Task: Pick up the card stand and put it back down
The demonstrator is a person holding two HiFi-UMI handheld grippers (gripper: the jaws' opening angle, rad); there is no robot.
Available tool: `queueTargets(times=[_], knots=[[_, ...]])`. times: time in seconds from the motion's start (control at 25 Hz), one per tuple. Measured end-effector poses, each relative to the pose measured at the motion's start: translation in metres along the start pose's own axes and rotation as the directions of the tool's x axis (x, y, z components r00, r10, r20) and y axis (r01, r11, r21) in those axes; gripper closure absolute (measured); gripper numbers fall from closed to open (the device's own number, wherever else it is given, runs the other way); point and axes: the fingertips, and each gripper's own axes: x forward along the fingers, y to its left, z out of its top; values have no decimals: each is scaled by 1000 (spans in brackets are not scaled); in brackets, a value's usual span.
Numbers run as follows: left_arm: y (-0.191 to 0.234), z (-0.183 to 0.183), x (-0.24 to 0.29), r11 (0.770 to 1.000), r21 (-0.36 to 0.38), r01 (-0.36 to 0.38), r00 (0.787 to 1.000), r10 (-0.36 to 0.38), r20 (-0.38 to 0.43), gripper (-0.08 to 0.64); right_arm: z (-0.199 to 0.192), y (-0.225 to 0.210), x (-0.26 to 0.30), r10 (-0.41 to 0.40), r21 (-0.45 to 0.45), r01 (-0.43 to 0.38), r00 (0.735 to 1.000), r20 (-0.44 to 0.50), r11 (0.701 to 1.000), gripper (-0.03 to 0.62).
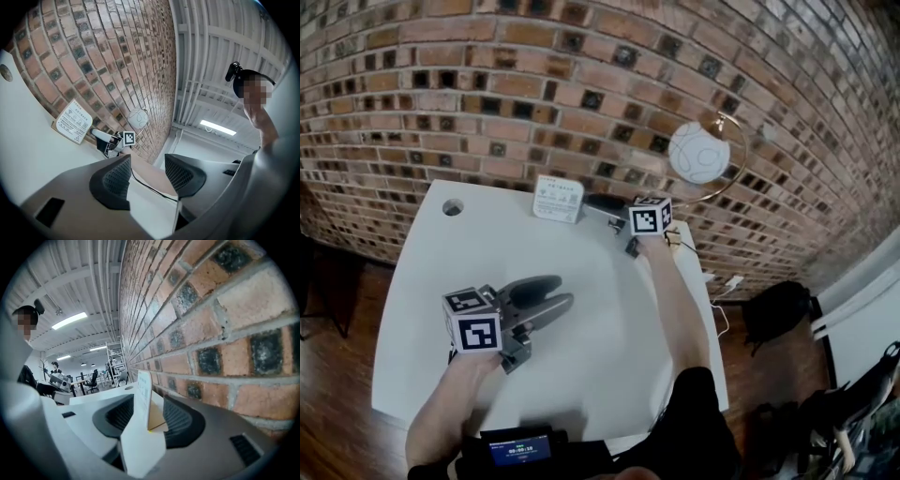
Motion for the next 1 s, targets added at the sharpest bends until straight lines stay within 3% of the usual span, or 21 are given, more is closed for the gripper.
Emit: queueTargets(times=[0.12, 0.24, 0.48, 0.64, 1.0], knots=[[0, 1, 0, 1000, 4, 4, 1000, -4, 3, 337, 0, 12, -11, -13, 8, 13, 1000, 26, 1000, 365], [1, 3, -1, 1000, 7, 7, 1000, -7, 8, 337, 1, 38, -20, 24, 9, -24, 998, 54, 1000, 367], [8, 13, -8, 994, 100, -34, 999, 30, 34, 337, 10, 118, -25, 185, 56, -195, 973, 140, 979, 402], [13, 17, -11, 996, 87, -32, 998, 27, 53, 337, 2, 168, -18, 269, 108, -286, 952, 145, 952, 420], [3, 16, -11, 995, 95, -18, 999, 15, 28, 337, 19, 242, -36, 310, 173, -351, 924, 223, 920, 443]])
